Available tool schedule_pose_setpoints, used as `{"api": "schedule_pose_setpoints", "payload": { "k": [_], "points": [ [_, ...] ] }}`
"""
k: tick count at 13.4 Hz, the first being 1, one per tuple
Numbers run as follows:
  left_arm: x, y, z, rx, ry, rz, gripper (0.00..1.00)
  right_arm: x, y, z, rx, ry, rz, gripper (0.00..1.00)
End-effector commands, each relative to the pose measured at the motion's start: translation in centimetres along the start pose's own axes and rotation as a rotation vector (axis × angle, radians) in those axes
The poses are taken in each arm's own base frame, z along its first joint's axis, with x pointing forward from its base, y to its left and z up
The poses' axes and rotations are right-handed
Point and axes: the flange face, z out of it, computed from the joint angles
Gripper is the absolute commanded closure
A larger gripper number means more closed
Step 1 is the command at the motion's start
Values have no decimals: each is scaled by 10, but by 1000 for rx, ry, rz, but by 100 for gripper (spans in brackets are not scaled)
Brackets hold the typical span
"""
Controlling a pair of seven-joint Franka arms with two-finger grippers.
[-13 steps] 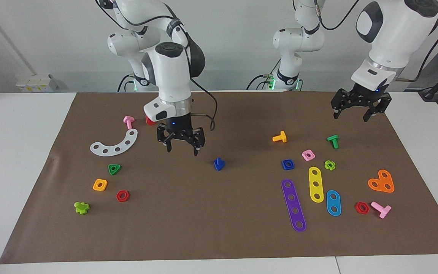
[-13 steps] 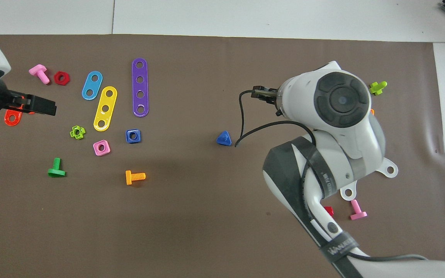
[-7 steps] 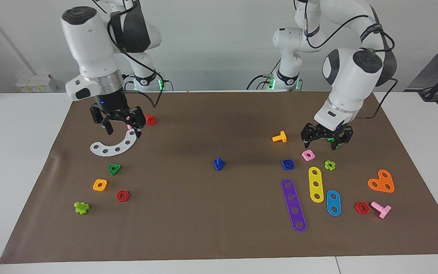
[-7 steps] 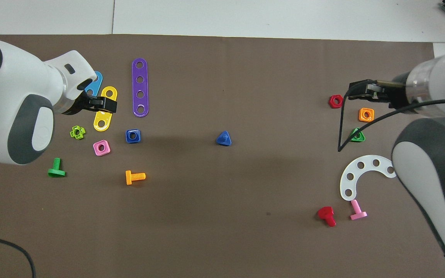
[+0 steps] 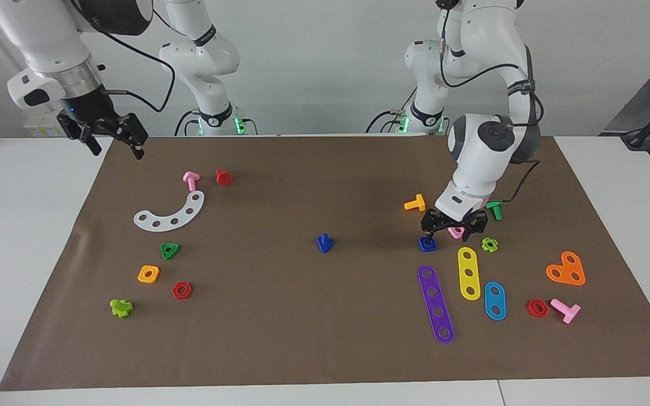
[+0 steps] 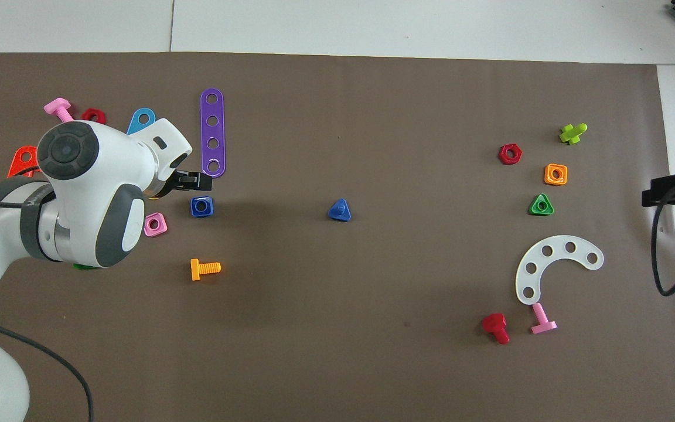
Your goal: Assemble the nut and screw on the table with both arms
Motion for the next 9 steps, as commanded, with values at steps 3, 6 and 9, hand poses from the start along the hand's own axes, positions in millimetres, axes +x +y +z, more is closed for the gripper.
{"api": "schedule_pose_setpoints", "payload": {
  "k": [3, 6, 9],
  "points": [
    [-22, 20, 46, 14, -3, -36, 5, -11, 1, -16, -16, -32, -10, 0],
    [-31, 20, 58, 10, 15, -35, 8, -12, -7, -15, -21, -34, -17, 0],
    [-35, 19, 61, 13, -4, -35, 20, -13, -10, -15, -23, -37, -22, 0]
  ]
}}
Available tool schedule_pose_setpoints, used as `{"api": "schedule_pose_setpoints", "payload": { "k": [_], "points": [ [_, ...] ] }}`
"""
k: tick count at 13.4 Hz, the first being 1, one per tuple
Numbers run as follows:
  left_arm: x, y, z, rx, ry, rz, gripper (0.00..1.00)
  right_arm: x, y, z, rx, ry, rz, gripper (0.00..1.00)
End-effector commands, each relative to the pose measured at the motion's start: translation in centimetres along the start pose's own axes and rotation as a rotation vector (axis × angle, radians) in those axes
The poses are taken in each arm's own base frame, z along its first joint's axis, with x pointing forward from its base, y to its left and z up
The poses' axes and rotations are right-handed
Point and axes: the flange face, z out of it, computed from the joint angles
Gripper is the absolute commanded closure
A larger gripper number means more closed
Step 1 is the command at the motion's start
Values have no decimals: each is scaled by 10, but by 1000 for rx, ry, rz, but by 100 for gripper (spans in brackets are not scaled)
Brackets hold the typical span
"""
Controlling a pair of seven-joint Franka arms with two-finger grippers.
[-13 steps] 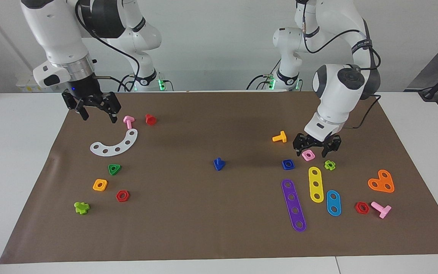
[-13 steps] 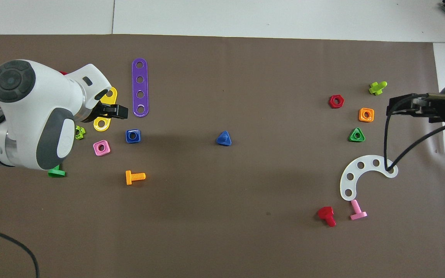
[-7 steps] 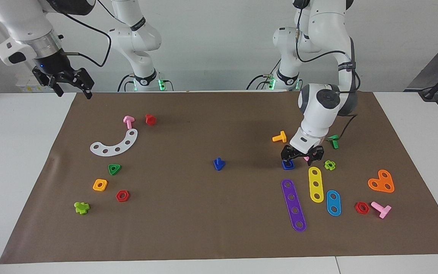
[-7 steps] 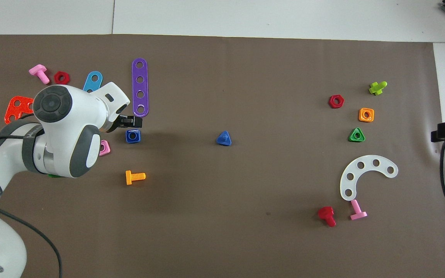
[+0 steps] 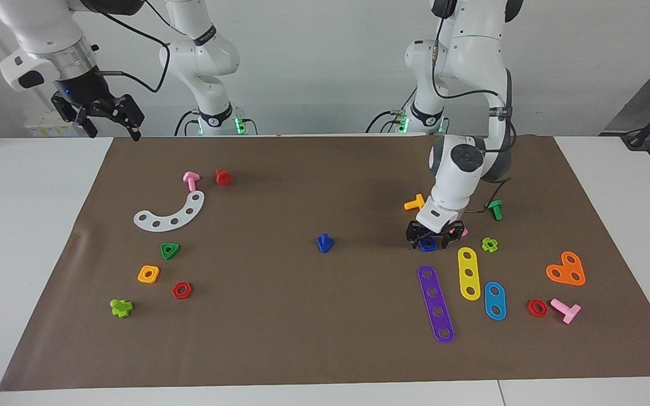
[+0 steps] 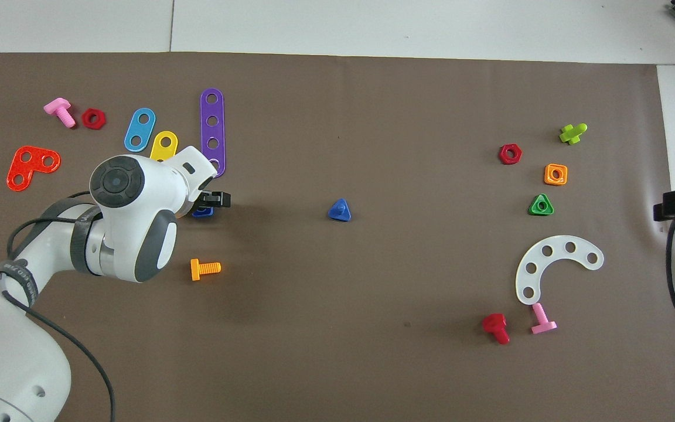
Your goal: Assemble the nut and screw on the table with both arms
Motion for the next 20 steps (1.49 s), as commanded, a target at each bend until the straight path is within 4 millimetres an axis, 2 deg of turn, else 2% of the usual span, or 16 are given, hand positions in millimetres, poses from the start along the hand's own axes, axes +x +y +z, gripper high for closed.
{"api": "schedule_pose_setpoints", "payload": {
  "k": [1, 2, 3, 6, 8, 10, 11, 14, 18, 20],
  "points": [
    [-9, -2, -1, 16, -4, -4, 37, -3, -1, 0, -12, -16, 1, 0],
    [-9, -2, -2, 21, -25, -8, 72, -4, -4, 0, -13, -16, -3, 0],
    [-8, -2, -5, 22, -34, -31, 100, -5, -8, 0, -14, -20, -9, 0],
    [2, 5, -20, 28, -52, -64, 100, -7, -13, 0, -15, -22, -15, 0],
    [21, 22, -46, 32, -62, -84, 100, -7, -13, 1, -15, -23, -17, 0],
    [36, 51, -61, 23, -34, -111, 100, -6, -10, 1, -10, -21, -19, 0],
    [39, 69, -61, 20, -26, -113, 100, -6, -10, 1, 2, -21, -13, 0],
    [58, 124, -77, 6, -5, -115, 100, -7, -12, -1, 4, -20, -20, 0],
    [58, 207, -80, -2, -10, -159, 100, -7, -12, -1, 4, -20, -20, 0],
    [53, 229, -81, -14, -1, -163, 100, -7, -12, -1, 4, -20, -20, 0]
  ]
}}
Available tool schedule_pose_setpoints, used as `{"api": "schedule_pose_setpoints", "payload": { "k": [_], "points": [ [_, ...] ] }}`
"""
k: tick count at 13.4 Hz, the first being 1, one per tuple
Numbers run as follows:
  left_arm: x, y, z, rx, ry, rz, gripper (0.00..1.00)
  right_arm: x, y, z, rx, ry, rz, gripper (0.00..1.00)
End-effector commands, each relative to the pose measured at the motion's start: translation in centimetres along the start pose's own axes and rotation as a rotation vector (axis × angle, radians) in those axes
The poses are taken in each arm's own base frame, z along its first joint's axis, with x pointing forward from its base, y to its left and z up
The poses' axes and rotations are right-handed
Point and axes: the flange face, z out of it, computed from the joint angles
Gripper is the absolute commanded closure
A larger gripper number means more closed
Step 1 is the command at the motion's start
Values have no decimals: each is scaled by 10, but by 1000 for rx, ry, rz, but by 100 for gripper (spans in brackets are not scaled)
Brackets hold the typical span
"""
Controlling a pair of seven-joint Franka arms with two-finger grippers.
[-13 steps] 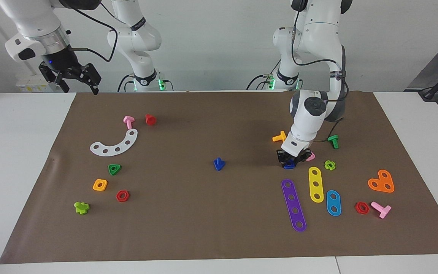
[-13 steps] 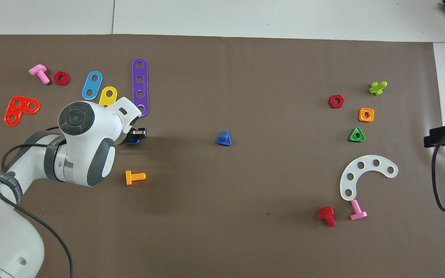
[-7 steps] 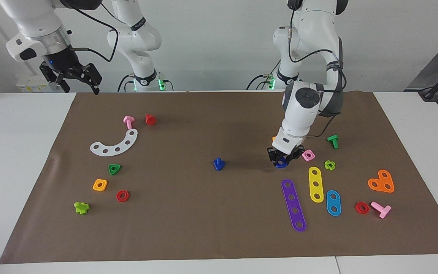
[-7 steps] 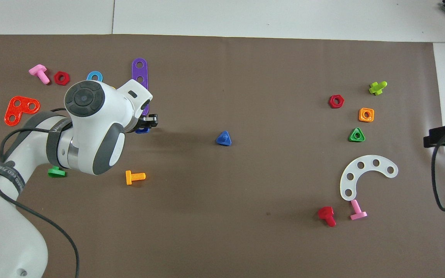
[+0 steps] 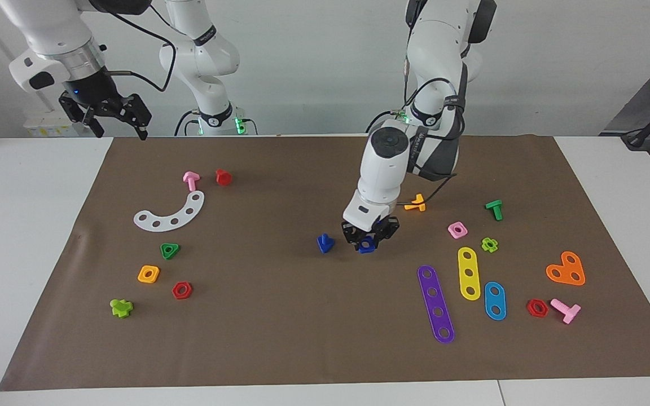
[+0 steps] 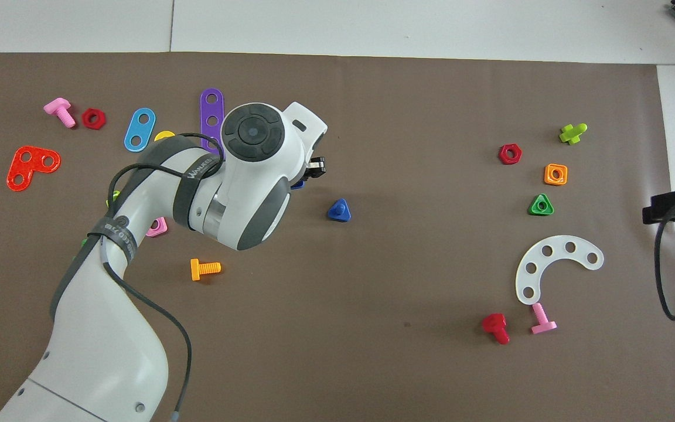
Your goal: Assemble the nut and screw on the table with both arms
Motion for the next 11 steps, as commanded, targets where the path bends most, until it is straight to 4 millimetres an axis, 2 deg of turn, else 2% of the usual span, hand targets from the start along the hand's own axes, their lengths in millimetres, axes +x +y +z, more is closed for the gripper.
{"api": "schedule_pose_setpoints", "payload": {
  "k": [1, 4, 5, 6, 11],
  "points": [
    [-5, 27, 2, 4, 5, -10, 100, -5, 0, -2, 7, -9, 1, 0],
    [-9, 39, 3, -45, 15, -14, 100, -5, 0, -2, 8, -8, 1, 0],
    [-19, 48, 5, -49, 5, 0, 100, -5, 0, -2, 8, -8, 1, 0],
    [-26, 51, 12, -47, -6, 7, 100, -5, 0, -2, 7, -8, 1, 0],
    [-36, 57, 18, -59, -23, 15, 100, -5, 0, -2, 8, -8, 1, 0]
  ]
}}
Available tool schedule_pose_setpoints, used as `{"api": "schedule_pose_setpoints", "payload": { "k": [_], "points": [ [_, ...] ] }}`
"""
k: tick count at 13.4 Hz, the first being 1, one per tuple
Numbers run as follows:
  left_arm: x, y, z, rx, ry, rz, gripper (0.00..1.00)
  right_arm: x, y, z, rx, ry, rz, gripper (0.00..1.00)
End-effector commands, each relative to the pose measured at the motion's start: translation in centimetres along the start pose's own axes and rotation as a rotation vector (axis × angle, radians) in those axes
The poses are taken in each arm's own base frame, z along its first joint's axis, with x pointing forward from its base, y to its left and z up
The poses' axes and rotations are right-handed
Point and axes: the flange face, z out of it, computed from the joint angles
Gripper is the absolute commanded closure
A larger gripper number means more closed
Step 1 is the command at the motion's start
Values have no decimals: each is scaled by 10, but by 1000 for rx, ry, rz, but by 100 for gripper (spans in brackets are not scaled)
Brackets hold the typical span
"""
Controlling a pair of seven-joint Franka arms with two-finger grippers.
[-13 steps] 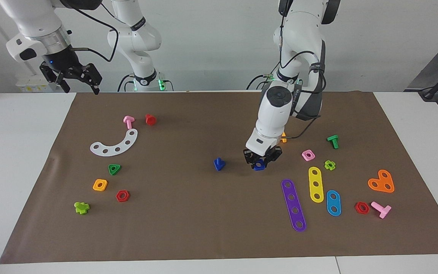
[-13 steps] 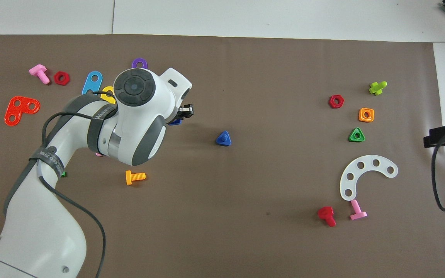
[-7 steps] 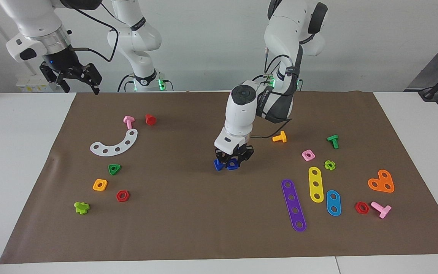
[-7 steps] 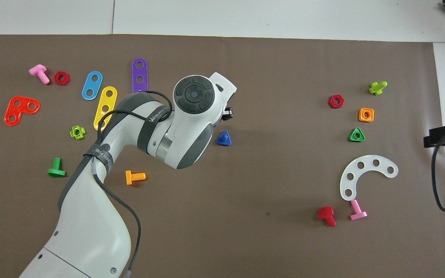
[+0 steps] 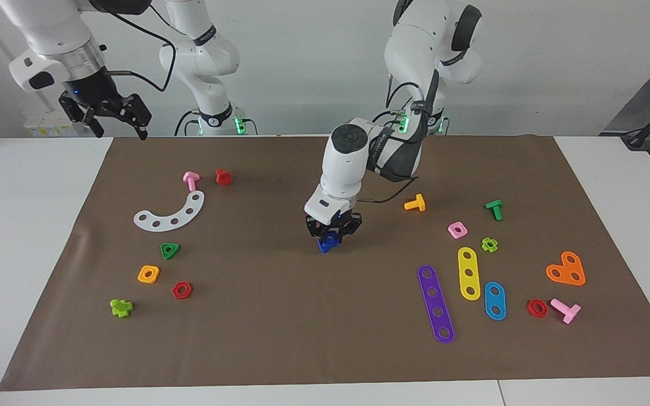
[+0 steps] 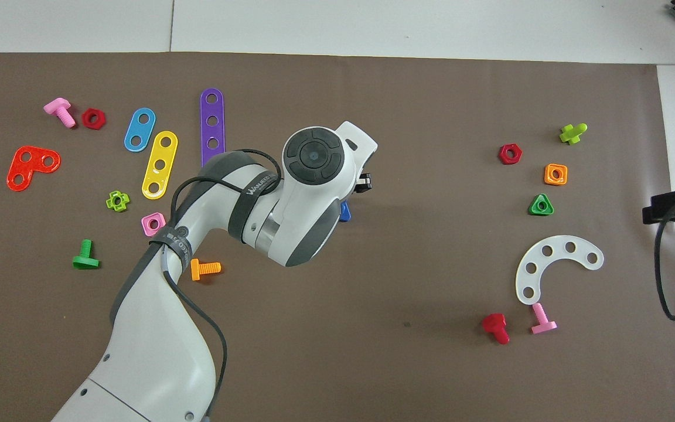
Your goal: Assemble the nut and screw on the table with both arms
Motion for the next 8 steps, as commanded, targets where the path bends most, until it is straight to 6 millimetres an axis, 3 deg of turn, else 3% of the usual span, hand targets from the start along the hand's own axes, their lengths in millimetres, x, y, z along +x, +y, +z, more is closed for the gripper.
{"api": "schedule_pose_setpoints", "payload": {
  "k": [1, 8],
  "points": [
    [-5, 0, 6, -3, -5, -6, 100, -5, 0, -2, 7, -8, 1, 0],
    [-21, 3, 17, 0, -13, 13, 100, -5, 0, -2, 8, -8, 1, 0]
  ]
}}
